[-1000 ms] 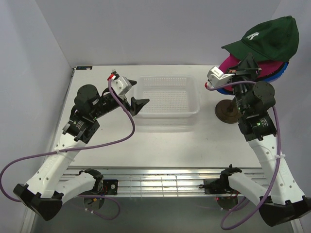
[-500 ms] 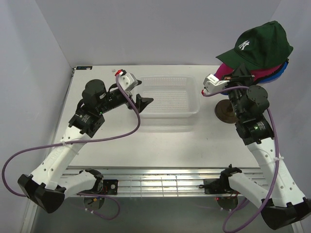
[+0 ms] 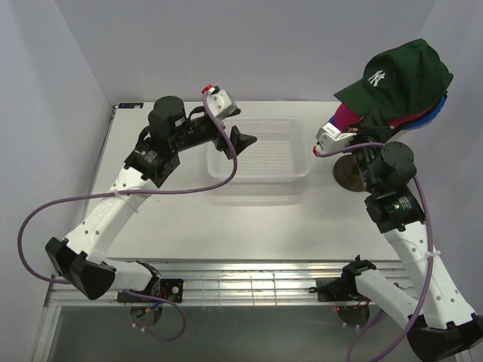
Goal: Stack the hats
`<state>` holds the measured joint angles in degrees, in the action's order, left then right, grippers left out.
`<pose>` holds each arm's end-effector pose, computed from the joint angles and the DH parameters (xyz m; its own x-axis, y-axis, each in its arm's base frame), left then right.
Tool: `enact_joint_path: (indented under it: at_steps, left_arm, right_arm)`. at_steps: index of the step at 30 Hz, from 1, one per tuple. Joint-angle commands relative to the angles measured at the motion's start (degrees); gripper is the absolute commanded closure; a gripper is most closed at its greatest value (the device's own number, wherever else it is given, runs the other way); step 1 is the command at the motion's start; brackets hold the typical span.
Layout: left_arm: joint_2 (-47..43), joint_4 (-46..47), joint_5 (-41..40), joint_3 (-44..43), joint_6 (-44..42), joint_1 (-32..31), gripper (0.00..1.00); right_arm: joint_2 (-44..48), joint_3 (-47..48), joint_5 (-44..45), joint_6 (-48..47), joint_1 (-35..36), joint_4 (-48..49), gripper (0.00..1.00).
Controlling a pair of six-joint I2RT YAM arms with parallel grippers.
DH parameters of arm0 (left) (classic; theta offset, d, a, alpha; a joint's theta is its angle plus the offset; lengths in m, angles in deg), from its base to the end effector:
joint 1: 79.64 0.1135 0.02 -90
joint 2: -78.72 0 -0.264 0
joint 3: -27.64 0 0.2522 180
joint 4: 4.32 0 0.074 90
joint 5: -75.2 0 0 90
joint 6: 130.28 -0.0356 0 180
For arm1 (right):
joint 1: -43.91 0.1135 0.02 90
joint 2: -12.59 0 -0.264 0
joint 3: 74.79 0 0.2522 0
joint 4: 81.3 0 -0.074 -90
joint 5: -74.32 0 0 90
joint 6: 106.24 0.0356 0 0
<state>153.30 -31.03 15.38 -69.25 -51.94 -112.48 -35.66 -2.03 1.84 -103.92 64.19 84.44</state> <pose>0.2319 -0.1710 0.4557 0.1167 0.1326 -0.9843 0.8846 0.4367 0.1637 0.1725 0.0523 0.4343 0.0594 -0.9939 -0.0934 0.1646 0.1020 -0.9811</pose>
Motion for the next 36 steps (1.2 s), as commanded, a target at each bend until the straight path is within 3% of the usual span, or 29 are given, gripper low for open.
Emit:
enact_joint_path:
  at_steps: [1, 3, 6, 12, 16, 24, 29, 32, 33, 34, 36]
  left_arm:
    - [1.95, -2.25, 1.82, -4.83, -0.99, -0.56, 0.02]
    - [3.19, -2.95, 1.99, -6.51, -1.0, -0.65, 0.02]
    - [4.86, -4.8, 2.26, -9.41, -0.73, -0.65, 0.02]
    - [5.83, -5.24, 2.43, -11.17, -1.08, -0.73, 0.02]
    - [5.57, -6.56, 2.35, -11.17, -1.87, -0.74, 0.02]
    - [4.6, -7.09, 1.73, -10.56, -2.23, -0.73, 0.02]
    - [3.03, -8.4, 1.29, -10.04, -2.05, -0.73, 0.02]
    - [-0.3, -9.37, -0.11, -8.45, -2.22, -0.73, 0.02]
    - [-1.28, -9.81, -0.55, -7.41, -2.4, -0.73, 0.02]
    - [-2.07, -10.25, -0.99, -7.05, -2.75, -0.73, 0.02]
    - [-3.57, -11.57, -2.13, -6.34, -3.37, -0.73, 0.02]
  right_arm:
    - [1.14, -2.31, 1.2, 4.36, 0.29, -4.17, 0.83]
    - [1.49, -2.93, 1.03, 4.45, 0.29, -4.17, 0.7]
    - [2.02, -3.02, 0.76, 5.93, 0.29, -4.86, 0.62]
    - [3.25, -2.85, -0.2, 8.04, 0.29, -6.18, 0.26]
    - [3.77, 0.58, -4.49, 12.61, 0.82, -10.57, 0.12]
    - [6.68, 8.03, -16.89, 26.49, 1.88, -21.47, 0.1]
    - [3.18, 17.01, -34.99, 40.99, 1.88, -27.1, 0.14]
    - [-0.6, 21.14, -35.29, 51.5, 1.88, -24.57, 0.3]
    - [-1.84, 22.28, -32.92, 54.69, 1.88, -20.73, 0.38]
    - [-3.33, 25.08, -26.11, 57.5, 1.88, -19.12, 0.6]
    - [-8.77, 28.61, -12.51, 62.88, 1.88, -16.48, 0.83]
